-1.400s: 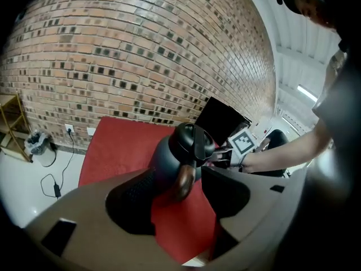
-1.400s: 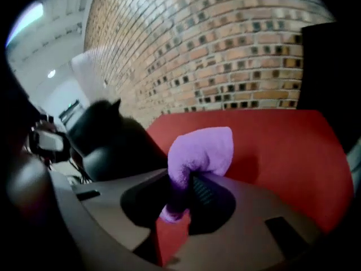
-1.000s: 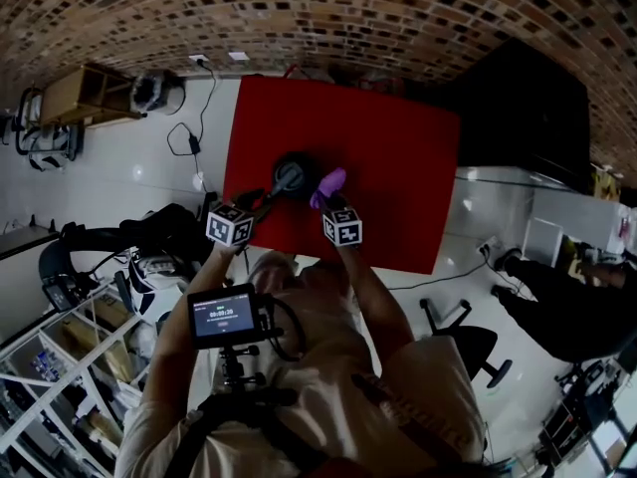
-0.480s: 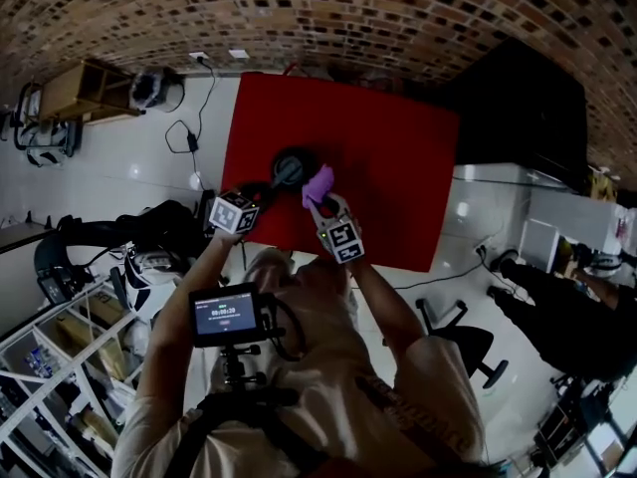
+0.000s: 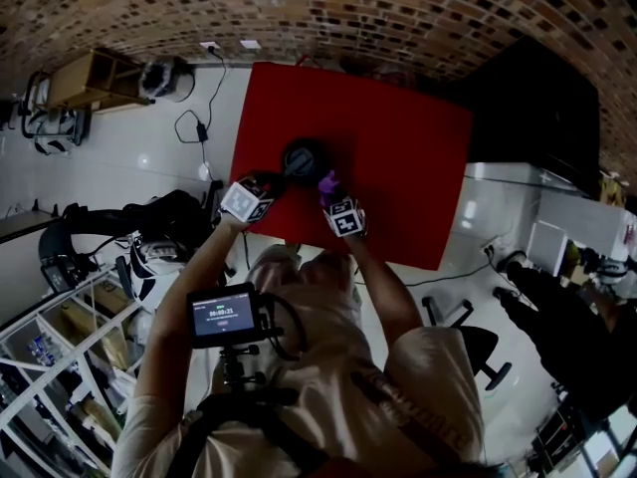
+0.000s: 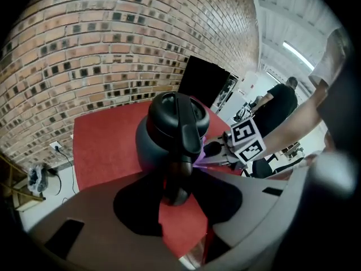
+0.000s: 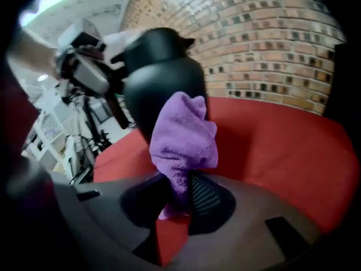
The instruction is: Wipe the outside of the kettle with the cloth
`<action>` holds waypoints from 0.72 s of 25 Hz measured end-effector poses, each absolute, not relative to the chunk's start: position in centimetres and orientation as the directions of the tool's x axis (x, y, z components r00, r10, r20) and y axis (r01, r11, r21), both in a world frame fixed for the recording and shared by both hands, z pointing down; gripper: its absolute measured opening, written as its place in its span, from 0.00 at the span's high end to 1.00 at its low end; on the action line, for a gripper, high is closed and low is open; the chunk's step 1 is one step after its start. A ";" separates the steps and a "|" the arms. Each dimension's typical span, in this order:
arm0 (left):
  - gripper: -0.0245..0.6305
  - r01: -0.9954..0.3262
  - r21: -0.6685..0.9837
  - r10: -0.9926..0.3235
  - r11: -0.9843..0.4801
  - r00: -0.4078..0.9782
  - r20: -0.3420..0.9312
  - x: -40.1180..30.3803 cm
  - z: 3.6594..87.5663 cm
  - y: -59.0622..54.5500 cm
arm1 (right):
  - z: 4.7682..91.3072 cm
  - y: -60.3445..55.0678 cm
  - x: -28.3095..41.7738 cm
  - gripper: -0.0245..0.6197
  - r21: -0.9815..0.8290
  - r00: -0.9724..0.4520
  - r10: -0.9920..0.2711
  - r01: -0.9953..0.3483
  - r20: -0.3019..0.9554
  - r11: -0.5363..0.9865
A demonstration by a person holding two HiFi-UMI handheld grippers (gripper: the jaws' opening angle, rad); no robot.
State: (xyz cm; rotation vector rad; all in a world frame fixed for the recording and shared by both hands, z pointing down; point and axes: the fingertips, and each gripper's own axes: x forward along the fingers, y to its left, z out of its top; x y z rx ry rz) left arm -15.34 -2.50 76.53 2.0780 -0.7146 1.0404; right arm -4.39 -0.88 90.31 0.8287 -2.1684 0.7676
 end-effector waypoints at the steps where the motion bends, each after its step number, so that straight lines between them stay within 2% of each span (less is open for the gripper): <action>1: 0.75 -0.720 0.336 -0.162 -0.608 0.527 0.834 -15.4 76.5 -2.5 | 90.8 -2.0 -2.7 0.81 -0.262 -0.504 -0.364 -0.798 0.783 0.543; 3: 0.75 -0.722 0.333 -0.167 -0.606 0.525 0.835 -15.6 76.6 -2.3 | 88.9 -3.2 -1.7 0.81 -0.262 -0.482 -0.413 -0.835 0.773 0.484; 4: 0.75 -0.725 0.332 -0.171 -0.604 0.524 0.834 -15.7 76.7 -2.3 | 87.3 -2.8 -2.6 0.81 -0.270 -0.518 -0.405 -0.805 0.754 0.528; 7: 0.75 -0.726 0.335 -0.179 -0.600 0.531 0.828 -15.5 76.5 -2.3 | 81.6 1.4 -8.0 0.81 -0.348 -0.719 -0.254 -0.575 0.647 0.740; 9: 0.75 -0.727 0.326 -0.183 -0.604 0.525 0.831 -15.6 76.8 -2.3 | 78.7 3.6 -11.1 0.82 -0.386 -0.800 -0.161 -0.442 0.578 0.809; 10: 0.75 -0.727 0.317 -0.187 -0.609 0.520 0.834 -15.8 77.1 -2.4 | 78.3 3.8 -12.3 0.81 -0.397 -0.811 -0.140 -0.420 0.568 0.816; 14: 0.76 -0.724 0.295 -0.188 -0.623 0.506 0.842 -16.0 77.3 -2.4 | 83.0 3.0 -14.7 0.81 -0.473 -0.771 -0.073 -0.460 0.633 0.751; 18: 0.77 -0.725 0.262 -0.184 -0.637 0.473 0.862 -16.4 78.2 -1.9 | 92.3 3.1 -9.4 0.81 -0.439 -0.561 0.023 -0.620 0.827 0.651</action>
